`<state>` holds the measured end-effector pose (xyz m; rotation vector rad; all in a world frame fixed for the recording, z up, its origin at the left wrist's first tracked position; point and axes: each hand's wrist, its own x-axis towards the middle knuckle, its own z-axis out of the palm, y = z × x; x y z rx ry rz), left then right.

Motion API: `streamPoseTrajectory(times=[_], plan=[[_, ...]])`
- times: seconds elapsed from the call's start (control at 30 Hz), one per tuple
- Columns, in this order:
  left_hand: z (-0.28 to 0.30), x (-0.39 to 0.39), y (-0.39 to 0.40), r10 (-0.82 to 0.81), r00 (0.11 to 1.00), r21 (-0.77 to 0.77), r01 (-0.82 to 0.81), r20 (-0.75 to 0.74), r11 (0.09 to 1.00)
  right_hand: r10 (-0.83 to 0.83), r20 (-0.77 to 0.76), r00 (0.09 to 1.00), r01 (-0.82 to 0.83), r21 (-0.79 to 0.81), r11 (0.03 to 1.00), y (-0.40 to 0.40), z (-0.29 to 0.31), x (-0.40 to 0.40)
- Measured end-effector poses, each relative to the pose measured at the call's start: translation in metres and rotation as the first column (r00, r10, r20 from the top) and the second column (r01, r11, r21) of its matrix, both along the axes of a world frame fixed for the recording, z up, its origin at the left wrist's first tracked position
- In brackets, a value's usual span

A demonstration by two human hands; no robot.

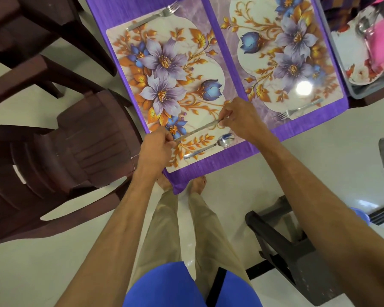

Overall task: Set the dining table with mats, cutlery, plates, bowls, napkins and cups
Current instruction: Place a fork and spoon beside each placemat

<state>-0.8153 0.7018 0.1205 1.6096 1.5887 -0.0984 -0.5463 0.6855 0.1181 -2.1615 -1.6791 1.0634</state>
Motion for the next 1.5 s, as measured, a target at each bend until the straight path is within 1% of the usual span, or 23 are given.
streamPoseTrajectory(times=[0.07, 0.13, 0.2, 0.23, 0.27, 0.33, 0.4, 0.5, 0.57, 0.7, 0.77, 0.87, 0.9, 0.93, 1.0, 1.03, 1.1, 1.17, 1.23, 1.33, 1.4, 1.47, 1.5], plan=[[0.001, -0.007, 0.002, 0.108, 0.983, -0.078, -0.097, 0.148, 0.992, -0.049, -0.102, 0.994, 0.045, -0.041, 0.998, 0.004, 0.010, 0.007], [0.005, -0.015, 0.004, 0.260, 0.921, -0.237, -0.194, 0.291, 0.952, -0.150, -0.273, 0.950, 0.130, -0.090, 0.987, 0.006, 0.024, 0.016], [0.006, -0.020, 0.005, 0.409, 0.829, -0.397, -0.253, 0.381, 0.882, -0.263, -0.471, 0.842, 0.221, -0.143, 0.965, 0.005, 0.040, 0.024], [0.007, -0.022, 0.005, 0.457, 0.795, -0.450, -0.265, 0.398, 0.853, -0.291, -0.541, 0.789, 0.241, -0.164, 0.957, 0.004, 0.046, 0.027], [0.007, -0.024, 0.005, 0.489, 0.771, -0.487, -0.269, 0.408, 0.831, -0.295, -0.577, 0.762, 0.242, -0.169, 0.955, 0.003, 0.050, 0.028], [0.007, -0.025, 0.003, 0.533, 0.734, -0.540, -0.269, 0.422, 0.798, -0.287, -0.579, 0.764, 0.238, -0.160, 0.958, 0.001, 0.052, 0.024], [0.006, -0.026, 0.000, 0.548, 0.713, -0.548, -0.271, 0.438, 0.791, -0.315, -0.574, 0.756, 0.265, -0.172, 0.949, -0.002, 0.050, 0.019], [0.006, -0.024, -0.005, 0.547, 0.683, -0.490, -0.306, 0.484, 0.816, -0.401, -0.588, 0.703, 0.323, -0.239, 0.916, -0.007, 0.046, 0.011], [0.006, -0.025, -0.008, 0.539, 0.669, -0.438, -0.336, 0.512, 0.834, -0.429, -0.597, 0.679, 0.333, -0.270, 0.903, -0.011, 0.043, 0.008], [0.003, -0.026, -0.016, 0.530, 0.678, -0.346, -0.403, 0.510, 0.847, -0.416, -0.622, 0.663, 0.300, -0.289, 0.909, -0.017, 0.043, 0.004], [0.002, -0.026, -0.019, 0.526, 0.703, -0.299, -0.433, 0.479, 0.851, -0.396, -0.638, 0.660, 0.274, -0.286, 0.918, -0.018, 0.044, 0.003], [0.000, -0.024, -0.022, 0.527, 0.736, -0.283, -0.445, 0.425, 0.850, -0.395, -0.653, 0.646, 0.290, -0.269, 0.919, -0.018, 0.043, 0.004], [-0.001, -0.022, -0.022, 0.521, 0.748, -0.282, -0.439, 0.411, 0.853, -0.396, -0.631, 0.667, 0.305, -0.254, 0.918, -0.017, 0.041, 0.005], [-0.001, -0.020, -0.023, 0.515, 0.760, -0.281, -0.434, 0.396, 0.856, -0.392, -0.581, 0.714, 0.317, -0.232, 0.920, -0.016, 0.038, 0.005], [-0.002, -0.015, -0.023, 0.523, 0.762, -0.294, -0.436, 0.381, 0.850, -0.352, -0.436, 0.829, 0.306, -0.174, 0.936, -0.014, 0.031, 0.005], [-0.002, -0.011, -0.023, 0.540, 0.749, -0.313, -0.445, 0.383, 0.839, -0.329, -0.369, 0.869, 0.296, -0.146, 0.944, -0.014, 0.027, 0.005], [-0.001, -0.004, -0.023, 0.592, 0.705, -0.369, -0.470, 0.389, 0.802, -0.307, -0.286, 0.908, 0.295, -0.084, 0.952, -0.012, 0.023, 0.004], [-0.001, 0.002, -0.021, 0.644, 0.660, -0.434, -0.486, 0.387, 0.759, -0.316, -0.239, 0.918, 0.322, -0.013, 0.946, -0.009, 0.020, 0.004], [-0.002, 0.005, -0.021, 0.672, 0.638, -0.482, -0.485, 0.376, 0.730, -0.349, -0.218, 0.912, 0.362, 0.024, 0.932, -0.008, 0.018, 0.006], [-0.002, 0.005, -0.024, 0.686, 0.636, -0.505, -0.488, 0.353, 0.712, -0.409, -0.267, 0.873, 0.414, -0.041, 0.909, -0.012, 0.017, 0.008], [-0.003, 0.004, -0.028, 0.646, 0.685, -0.431, -0.498, 0.337, 0.752, -0.459, -0.323, 0.828, 0.452, -0.103, 0.886, -0.015, 0.015, 0.008], [-0.004, 0.006, -0.031, 0.591, 0.754, -0.279, -0.524, 0.287, 0.804, -0.512, -0.365, 0.778, 0.491, -0.157, 0.857, -0.018, 0.012, 0.008], [-0.004, 0.007, -0.032, 0.582, 0.769, -0.215, -0.541, 0.265, 0.813, -0.533, -0.380, 0.756, 0.505, -0.180, 0.844, -0.019, 0.010, 0.007]])
